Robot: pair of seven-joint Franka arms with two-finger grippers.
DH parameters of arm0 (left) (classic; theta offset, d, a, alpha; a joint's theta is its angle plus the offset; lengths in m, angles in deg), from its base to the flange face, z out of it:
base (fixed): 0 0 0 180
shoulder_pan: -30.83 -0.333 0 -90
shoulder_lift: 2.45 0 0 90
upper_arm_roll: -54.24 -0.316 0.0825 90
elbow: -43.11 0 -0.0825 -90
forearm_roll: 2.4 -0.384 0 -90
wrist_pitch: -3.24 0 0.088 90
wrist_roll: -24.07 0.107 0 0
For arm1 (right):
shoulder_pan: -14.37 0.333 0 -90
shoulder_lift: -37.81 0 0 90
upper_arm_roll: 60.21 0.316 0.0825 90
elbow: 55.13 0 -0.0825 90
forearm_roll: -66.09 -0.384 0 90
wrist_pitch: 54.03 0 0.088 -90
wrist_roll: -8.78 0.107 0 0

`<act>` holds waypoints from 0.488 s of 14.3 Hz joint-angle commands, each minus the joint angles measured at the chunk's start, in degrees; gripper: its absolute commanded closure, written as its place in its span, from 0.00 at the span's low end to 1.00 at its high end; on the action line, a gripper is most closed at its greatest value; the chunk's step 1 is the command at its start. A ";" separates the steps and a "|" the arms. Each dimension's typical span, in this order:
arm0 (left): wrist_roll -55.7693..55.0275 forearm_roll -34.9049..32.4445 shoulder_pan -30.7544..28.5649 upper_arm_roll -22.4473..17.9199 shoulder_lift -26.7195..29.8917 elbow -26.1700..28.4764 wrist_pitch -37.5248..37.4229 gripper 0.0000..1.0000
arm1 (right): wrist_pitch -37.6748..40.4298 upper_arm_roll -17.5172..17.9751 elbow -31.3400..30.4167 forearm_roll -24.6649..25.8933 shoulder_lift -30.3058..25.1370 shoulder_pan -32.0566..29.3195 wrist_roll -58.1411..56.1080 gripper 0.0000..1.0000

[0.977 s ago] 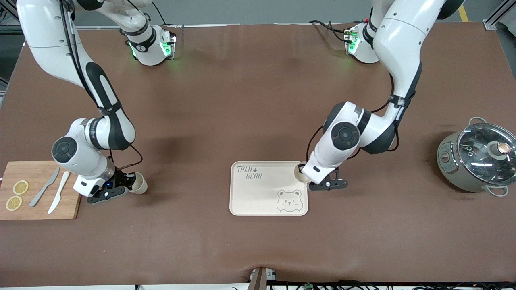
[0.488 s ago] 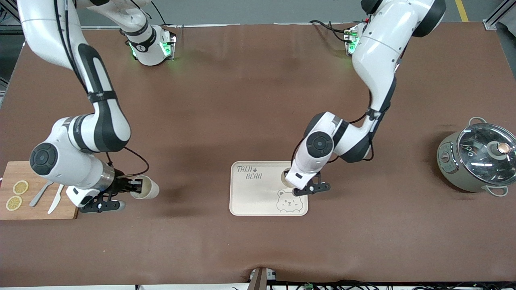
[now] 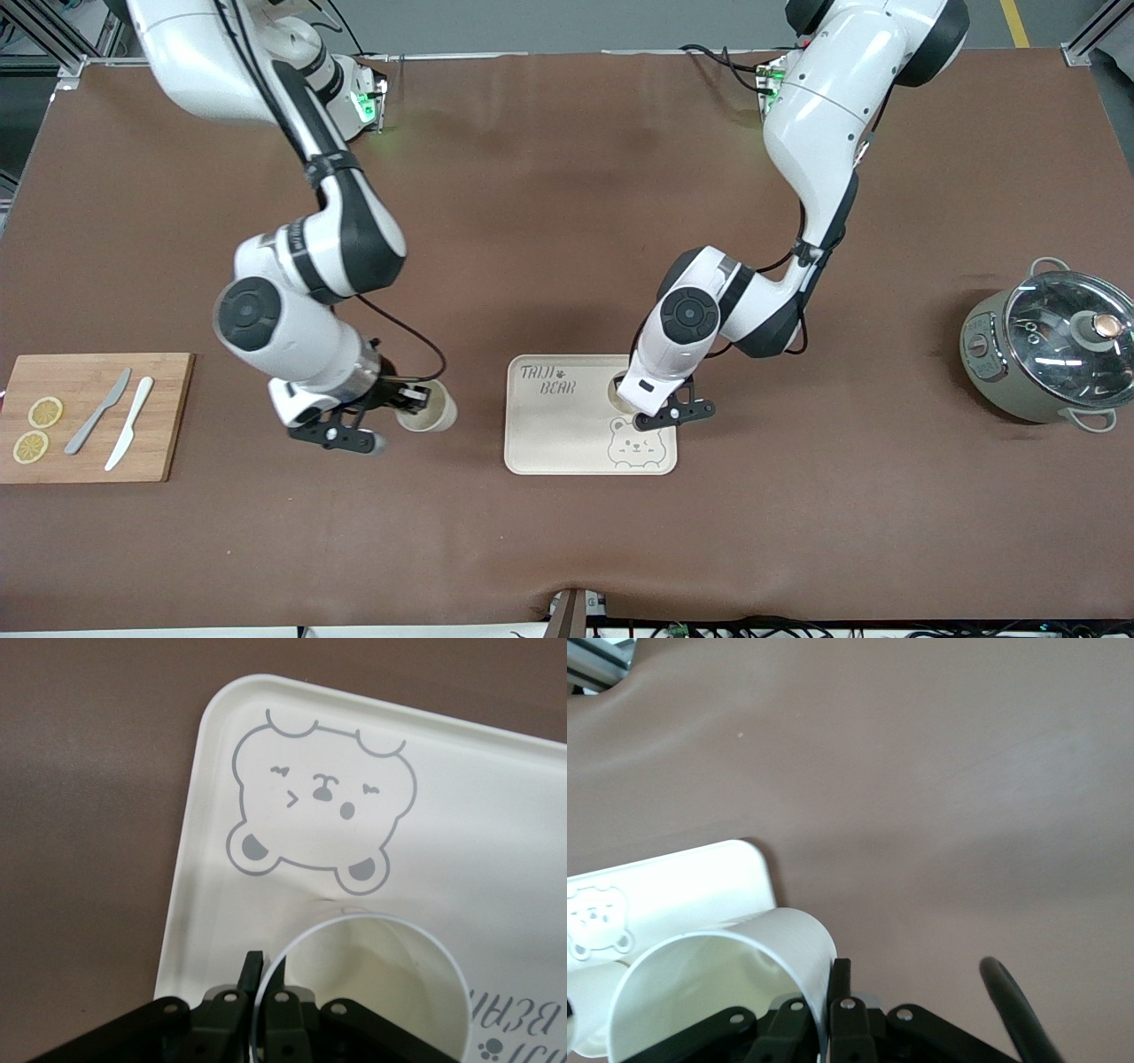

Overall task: Place white IKEA cup upright on tray with both arms
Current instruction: 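Set the left cup on the tray while the right gripper carries its cup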

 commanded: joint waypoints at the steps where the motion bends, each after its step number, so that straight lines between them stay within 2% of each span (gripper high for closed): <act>1: -1.57 -1.95 1.09 -1.12 -0.44 -1.27 -0.38 0.02 | 0.14 -0.77 6.17 0.13 4.79 2.58 6.17 1.00; 2: -1.74 -3.17 1.18 -1.21 -0.44 -1.27 -0.38 0.00 | -0.56 -0.77 6.87 0.13 5.75 3.46 7.67 1.00; 7: -2.89 -3.45 0.75 -1.03 1.40 -1.18 -1.43 0.00 | -8.99 -0.94 6.97 0.22 10.59 8.47 14.45 1.00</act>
